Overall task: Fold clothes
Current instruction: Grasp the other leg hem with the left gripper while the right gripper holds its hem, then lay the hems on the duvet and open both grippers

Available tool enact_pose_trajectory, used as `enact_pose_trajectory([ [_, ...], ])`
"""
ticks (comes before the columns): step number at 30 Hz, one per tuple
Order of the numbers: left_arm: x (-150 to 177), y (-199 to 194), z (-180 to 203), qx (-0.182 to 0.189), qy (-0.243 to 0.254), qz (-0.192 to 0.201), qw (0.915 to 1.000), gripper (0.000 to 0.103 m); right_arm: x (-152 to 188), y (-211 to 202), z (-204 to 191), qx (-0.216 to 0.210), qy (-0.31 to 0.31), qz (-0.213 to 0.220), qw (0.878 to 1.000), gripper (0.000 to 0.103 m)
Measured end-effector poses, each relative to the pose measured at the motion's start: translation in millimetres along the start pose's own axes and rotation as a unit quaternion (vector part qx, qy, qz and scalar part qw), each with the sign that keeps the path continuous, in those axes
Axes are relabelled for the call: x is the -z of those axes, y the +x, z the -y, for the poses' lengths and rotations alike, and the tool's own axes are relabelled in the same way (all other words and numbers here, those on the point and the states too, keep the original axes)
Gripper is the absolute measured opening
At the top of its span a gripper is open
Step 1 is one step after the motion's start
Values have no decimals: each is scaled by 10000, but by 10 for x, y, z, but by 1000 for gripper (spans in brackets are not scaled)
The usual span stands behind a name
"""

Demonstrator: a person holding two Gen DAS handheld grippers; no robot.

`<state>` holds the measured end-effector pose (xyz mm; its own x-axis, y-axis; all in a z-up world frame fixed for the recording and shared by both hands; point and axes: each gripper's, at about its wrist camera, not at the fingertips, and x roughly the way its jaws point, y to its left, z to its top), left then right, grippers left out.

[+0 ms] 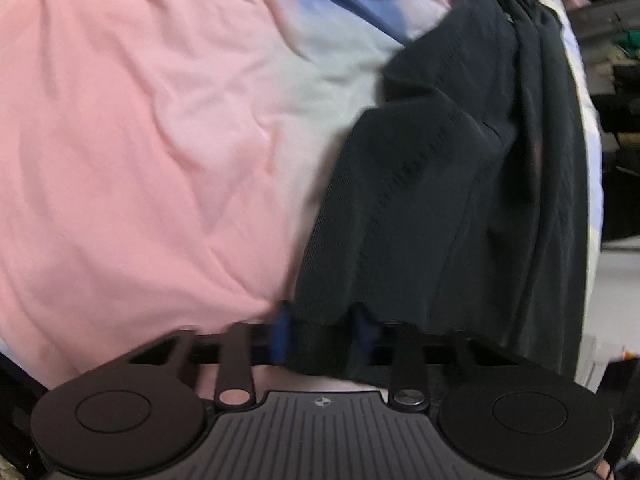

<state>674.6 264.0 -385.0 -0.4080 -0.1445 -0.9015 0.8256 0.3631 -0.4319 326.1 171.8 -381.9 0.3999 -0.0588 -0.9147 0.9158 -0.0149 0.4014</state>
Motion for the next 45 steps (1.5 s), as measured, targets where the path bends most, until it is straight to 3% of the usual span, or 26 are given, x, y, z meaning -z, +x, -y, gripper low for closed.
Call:
enact_pose_trajectory([
  [1,22,-30,7,62,-42,25,10000,9,-3,-30,-5,-17,-2,21,10000,8],
  [8,370,-493,256,438,-19,469,9979,8,52,-483,-22,-374,-239,347,9984,4],
  [20,1032,-1181,634,690,-135,1373,9880,8,91,-1649,129,-1157,-645,849,9876,3],
  [23,1025,-1024,648,493,-71,1244,9910,8,93,-1467,125,-992,-744,744,9895,3],
  [29,864,-343,455,183,-45,660,9976,9,175,-718,317,-533,-497,286,9969,4],
  [33,810,-13,352,-15,226,334,9992,10,203,-258,420,-168,-312,167,9992,6],
  [35,792,53,307,-11,226,244,9994,11,201,-225,377,-25,-310,145,9994,8],
  [38,795,42,323,-80,270,164,9995,20,197,-180,311,189,-310,113,9993,18],
  [39,805,19,352,-116,328,134,9993,26,187,-224,270,200,-310,81,9993,24],
  [42,857,-97,473,-279,543,94,9981,50,165,-438,249,137,-234,60,9996,27],
  [45,941,-280,622,-282,618,130,9976,63,190,-727,277,23,-157,203,9997,32],
])
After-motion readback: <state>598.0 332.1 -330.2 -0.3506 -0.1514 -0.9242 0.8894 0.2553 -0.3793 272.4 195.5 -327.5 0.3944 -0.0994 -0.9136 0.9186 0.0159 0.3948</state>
